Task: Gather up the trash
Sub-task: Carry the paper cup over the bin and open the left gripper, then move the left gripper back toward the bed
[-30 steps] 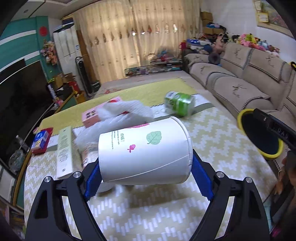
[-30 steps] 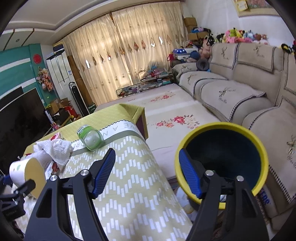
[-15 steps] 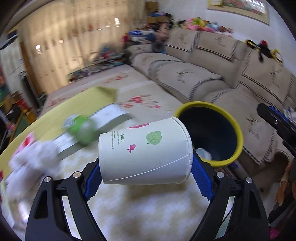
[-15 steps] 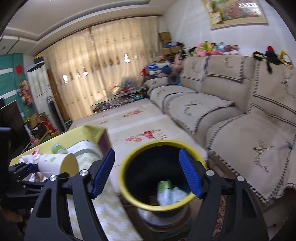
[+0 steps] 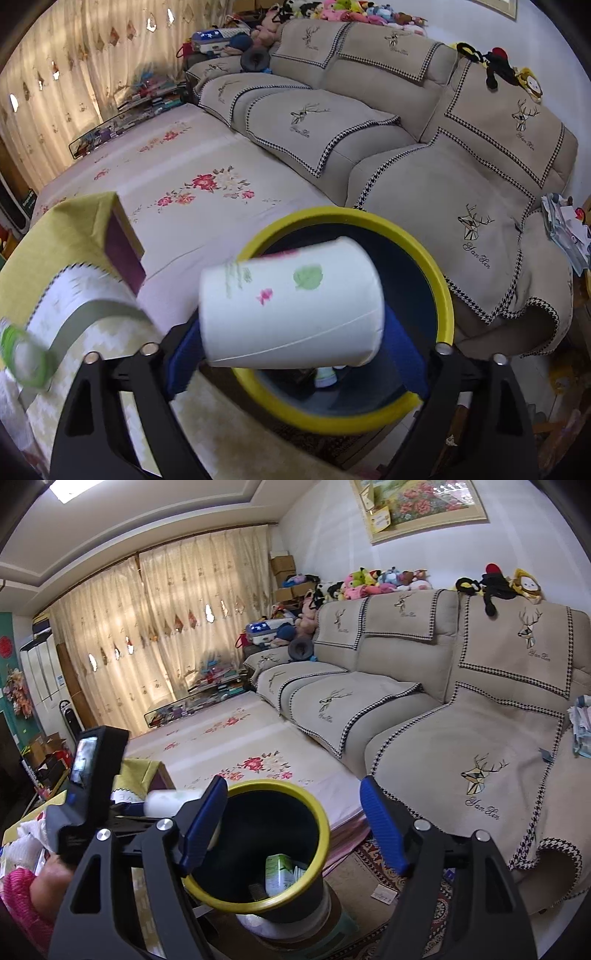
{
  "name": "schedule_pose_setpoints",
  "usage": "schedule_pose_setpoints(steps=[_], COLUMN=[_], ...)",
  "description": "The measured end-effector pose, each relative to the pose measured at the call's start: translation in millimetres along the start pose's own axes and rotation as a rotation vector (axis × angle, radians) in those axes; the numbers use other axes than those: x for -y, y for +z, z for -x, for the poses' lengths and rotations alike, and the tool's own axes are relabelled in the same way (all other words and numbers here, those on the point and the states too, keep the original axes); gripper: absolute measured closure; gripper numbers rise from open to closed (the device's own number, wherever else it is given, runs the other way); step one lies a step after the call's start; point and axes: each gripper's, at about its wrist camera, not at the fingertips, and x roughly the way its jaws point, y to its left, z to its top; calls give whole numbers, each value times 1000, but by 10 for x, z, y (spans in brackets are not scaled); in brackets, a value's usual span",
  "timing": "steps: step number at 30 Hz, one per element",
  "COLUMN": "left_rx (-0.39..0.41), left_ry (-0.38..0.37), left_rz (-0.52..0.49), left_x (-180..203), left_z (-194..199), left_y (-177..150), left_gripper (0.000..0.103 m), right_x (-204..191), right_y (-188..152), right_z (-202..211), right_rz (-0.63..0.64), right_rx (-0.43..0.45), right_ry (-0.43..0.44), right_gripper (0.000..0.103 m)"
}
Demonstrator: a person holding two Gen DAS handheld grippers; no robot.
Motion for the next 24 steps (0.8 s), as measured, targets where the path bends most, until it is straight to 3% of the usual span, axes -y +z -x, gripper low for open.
schedule_pose_setpoints(steps=[4, 10, 16, 20, 24], left_rx=[21, 133, 235, 270, 307], left_ry=[-12, 2, 75, 109, 202], left_rz=[0, -1, 44, 173, 284], left_x=[31, -222, -800, -1392, -2029], left_z=[2, 692, 1521, 1965, 2430], left_y=[21, -351, -1124, -1646, -2163], left_gripper=[9, 6, 5, 5, 5], right_x=[-49, -227, -528, -810, -1139], right_y=[7, -46, -161, -252, -330], right_z=[45, 5, -140, -235, -276], right_rz=[5, 23, 59, 92, 136], right_rx=[9, -9, -58, -96, -115], right_ry=[2, 32, 67, 101, 139], right_gripper=[31, 30, 30, 30, 30])
